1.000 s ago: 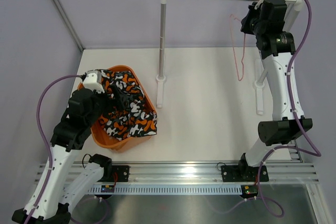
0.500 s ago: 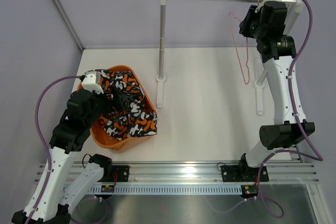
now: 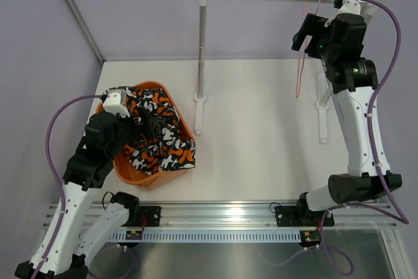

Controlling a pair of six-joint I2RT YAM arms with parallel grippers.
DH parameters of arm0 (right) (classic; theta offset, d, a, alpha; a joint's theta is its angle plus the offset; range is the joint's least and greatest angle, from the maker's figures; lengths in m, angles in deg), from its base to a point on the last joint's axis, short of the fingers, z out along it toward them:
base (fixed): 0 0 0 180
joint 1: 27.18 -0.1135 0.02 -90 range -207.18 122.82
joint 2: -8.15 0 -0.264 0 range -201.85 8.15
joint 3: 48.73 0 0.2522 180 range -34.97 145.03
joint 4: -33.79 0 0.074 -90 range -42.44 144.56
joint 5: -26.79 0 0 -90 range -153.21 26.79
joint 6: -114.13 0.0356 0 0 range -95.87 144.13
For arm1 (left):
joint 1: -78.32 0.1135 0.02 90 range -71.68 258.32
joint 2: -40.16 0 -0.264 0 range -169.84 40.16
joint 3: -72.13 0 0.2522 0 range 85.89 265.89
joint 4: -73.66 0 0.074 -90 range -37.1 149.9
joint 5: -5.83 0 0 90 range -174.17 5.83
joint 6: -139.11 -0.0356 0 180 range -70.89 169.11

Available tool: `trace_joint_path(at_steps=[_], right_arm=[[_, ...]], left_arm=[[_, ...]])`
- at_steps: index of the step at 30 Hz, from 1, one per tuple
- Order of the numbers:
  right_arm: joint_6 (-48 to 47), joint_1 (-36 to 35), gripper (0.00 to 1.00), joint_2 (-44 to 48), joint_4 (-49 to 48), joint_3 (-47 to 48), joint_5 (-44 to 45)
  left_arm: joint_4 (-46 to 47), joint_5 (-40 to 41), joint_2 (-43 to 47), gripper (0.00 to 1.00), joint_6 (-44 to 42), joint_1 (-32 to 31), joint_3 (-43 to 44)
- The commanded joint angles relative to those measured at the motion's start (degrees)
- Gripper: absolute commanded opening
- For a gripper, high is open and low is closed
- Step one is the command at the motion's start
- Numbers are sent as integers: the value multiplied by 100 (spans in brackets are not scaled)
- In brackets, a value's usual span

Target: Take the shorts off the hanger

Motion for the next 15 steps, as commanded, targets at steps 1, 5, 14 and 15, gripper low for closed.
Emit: trace_joint_path(at_steps=[1,5,14,15], right_arm=[[240,25,99,789,-208,-403,195],[477,25,100,1876,-699,-1412,63],[662,25,99,3249,-666,-2855,-147],[653,25,99,3338,-657,-2934,-192]], left_arm=[[224,86,102,99,-125,-22,-40],[215,174,137,99,-151,-22,-49],[215,157,154,99,-142,-22,-84],[233,148,163,99,-151,-22,-93]])
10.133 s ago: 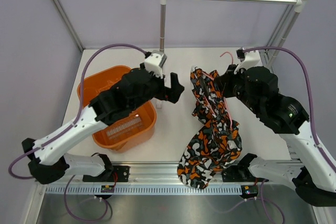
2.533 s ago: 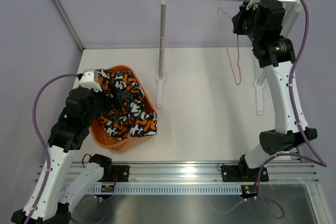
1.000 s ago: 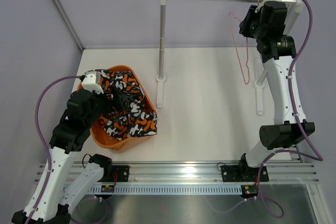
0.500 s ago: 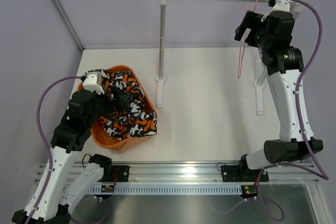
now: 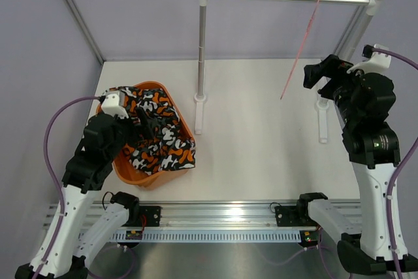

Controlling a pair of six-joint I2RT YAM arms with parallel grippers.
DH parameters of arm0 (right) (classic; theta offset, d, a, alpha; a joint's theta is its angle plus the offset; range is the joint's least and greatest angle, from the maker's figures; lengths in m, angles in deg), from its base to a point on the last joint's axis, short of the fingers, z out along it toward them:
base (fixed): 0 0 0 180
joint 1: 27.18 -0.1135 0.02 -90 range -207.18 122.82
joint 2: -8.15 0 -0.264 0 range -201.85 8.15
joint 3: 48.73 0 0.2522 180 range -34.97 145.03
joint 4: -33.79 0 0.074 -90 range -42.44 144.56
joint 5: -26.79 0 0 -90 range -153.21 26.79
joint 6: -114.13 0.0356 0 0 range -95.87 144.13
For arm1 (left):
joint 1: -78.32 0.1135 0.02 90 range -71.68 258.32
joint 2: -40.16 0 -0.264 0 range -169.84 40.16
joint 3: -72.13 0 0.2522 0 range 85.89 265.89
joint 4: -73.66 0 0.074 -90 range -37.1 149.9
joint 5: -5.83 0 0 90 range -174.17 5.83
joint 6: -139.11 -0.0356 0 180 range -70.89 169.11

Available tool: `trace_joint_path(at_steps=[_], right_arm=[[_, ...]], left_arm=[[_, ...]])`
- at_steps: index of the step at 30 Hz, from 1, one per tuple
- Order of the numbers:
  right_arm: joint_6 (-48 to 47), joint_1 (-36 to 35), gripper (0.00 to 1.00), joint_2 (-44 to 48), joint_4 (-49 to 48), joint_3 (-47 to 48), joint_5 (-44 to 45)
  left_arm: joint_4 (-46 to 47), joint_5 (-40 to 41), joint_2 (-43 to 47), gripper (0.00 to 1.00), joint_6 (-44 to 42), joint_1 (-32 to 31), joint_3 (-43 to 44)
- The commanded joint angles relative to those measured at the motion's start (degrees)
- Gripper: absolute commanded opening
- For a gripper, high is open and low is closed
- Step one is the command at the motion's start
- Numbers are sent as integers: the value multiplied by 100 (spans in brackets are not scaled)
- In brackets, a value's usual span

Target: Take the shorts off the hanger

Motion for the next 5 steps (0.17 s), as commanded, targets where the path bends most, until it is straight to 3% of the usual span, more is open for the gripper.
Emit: trace_joint_path(at_steps=[1,5], right_arm=[[76,25,100,230,-124,-343,-279],[111,25,100,722,-281,-860,-394]], left_arm=[[229,41,52,99,-114,-22,-82],[229,58,61,99,-132,-22,-109]])
